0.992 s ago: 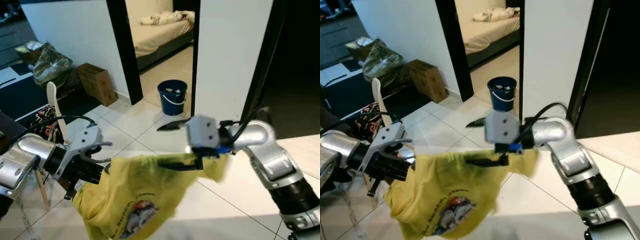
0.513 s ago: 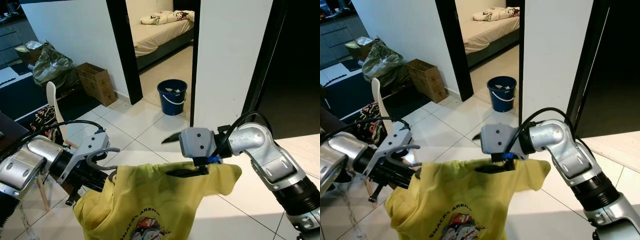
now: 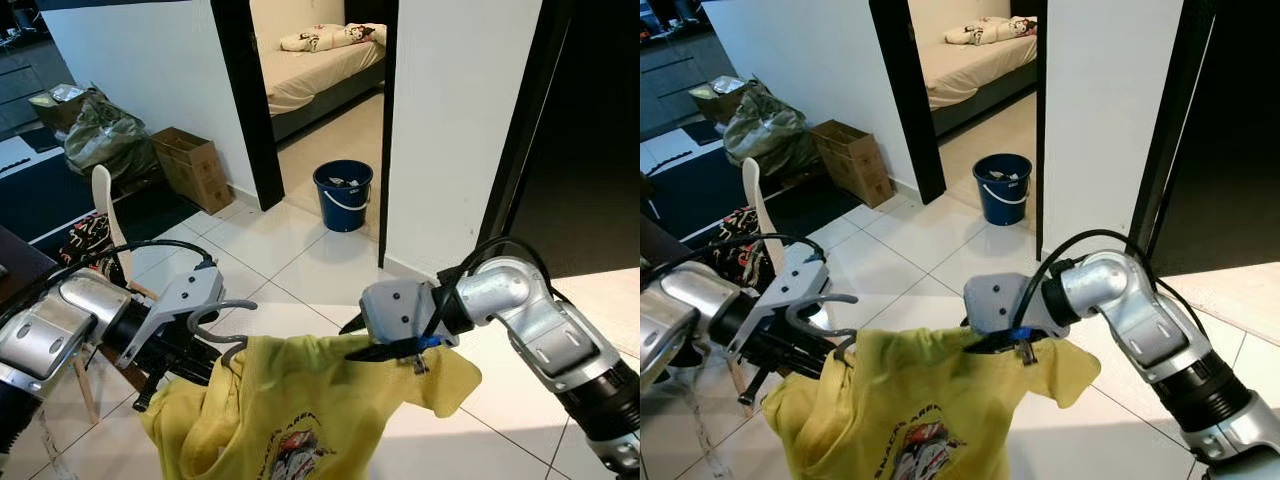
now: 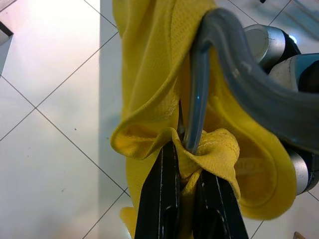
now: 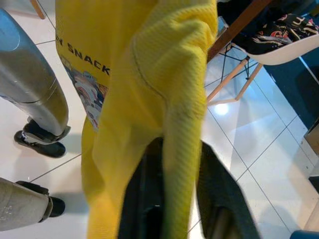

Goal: Hang hanger

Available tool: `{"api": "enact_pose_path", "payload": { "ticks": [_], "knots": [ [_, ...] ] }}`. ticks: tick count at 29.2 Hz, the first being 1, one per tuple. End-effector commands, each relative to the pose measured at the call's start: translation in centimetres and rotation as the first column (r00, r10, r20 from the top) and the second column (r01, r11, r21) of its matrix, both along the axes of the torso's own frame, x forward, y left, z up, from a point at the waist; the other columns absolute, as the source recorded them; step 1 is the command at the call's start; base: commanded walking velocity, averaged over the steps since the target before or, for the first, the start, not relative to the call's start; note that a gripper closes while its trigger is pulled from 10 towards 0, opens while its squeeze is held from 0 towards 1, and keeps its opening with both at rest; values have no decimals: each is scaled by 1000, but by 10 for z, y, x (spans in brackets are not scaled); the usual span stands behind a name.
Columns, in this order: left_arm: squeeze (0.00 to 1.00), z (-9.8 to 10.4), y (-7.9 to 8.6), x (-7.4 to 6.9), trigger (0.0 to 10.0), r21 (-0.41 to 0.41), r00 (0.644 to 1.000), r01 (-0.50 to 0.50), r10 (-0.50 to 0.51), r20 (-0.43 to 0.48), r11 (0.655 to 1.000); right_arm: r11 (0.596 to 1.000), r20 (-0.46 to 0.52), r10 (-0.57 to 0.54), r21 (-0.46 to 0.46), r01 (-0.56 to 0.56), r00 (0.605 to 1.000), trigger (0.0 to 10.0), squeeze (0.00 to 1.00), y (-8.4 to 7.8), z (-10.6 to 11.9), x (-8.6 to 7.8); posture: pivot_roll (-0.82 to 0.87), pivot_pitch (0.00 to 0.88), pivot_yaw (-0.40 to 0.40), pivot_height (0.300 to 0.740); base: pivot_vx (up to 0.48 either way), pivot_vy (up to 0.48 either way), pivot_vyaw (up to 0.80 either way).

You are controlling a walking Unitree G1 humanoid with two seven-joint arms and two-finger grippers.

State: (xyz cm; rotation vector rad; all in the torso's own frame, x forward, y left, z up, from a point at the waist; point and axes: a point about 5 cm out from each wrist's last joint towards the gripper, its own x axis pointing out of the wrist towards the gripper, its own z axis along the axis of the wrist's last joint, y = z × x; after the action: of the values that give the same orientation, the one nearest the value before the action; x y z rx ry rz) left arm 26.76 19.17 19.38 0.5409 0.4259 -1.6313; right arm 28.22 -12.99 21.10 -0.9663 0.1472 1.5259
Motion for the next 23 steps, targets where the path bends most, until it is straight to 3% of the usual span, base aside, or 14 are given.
{"api": "enact_pose_path", "payload": {
  "ticks": [1,13,18,19,23],
  "knots": [
    [0,6,-7,-2,10000,-11,998,60,-60,20,998,1000,2,-4,-22,4,1000,0,0,1,-4,-1,-51,0,120,740,0,0,0],
    [0,6,-10,-3,10000,-35,997,70,-70,14,997,1000,12,-1,31,0,1000,0,0,5,-2,-2,-52,0,128,740,0,0,0],
    [0,7,-9,-1,10000,-81,999,35,-34,6,996,998,16,-2,60,1,1000,0,0,5,1,-1,-50,0,124,740,0,0,0],
    [1000,9,-9,0,10000,-103,1000,17,-18,-10,994,998,17,-3,64,2,1000,0,0,4,2,-1,-49,0,123,740,0,0,0],
    [1000,16,-3,1,10000,-146,999,-13,8,-34,989,997,24,-10,72,9,1000,0,0,1,6,1,-47,0,120,740,0,0,0]
  ]
}}
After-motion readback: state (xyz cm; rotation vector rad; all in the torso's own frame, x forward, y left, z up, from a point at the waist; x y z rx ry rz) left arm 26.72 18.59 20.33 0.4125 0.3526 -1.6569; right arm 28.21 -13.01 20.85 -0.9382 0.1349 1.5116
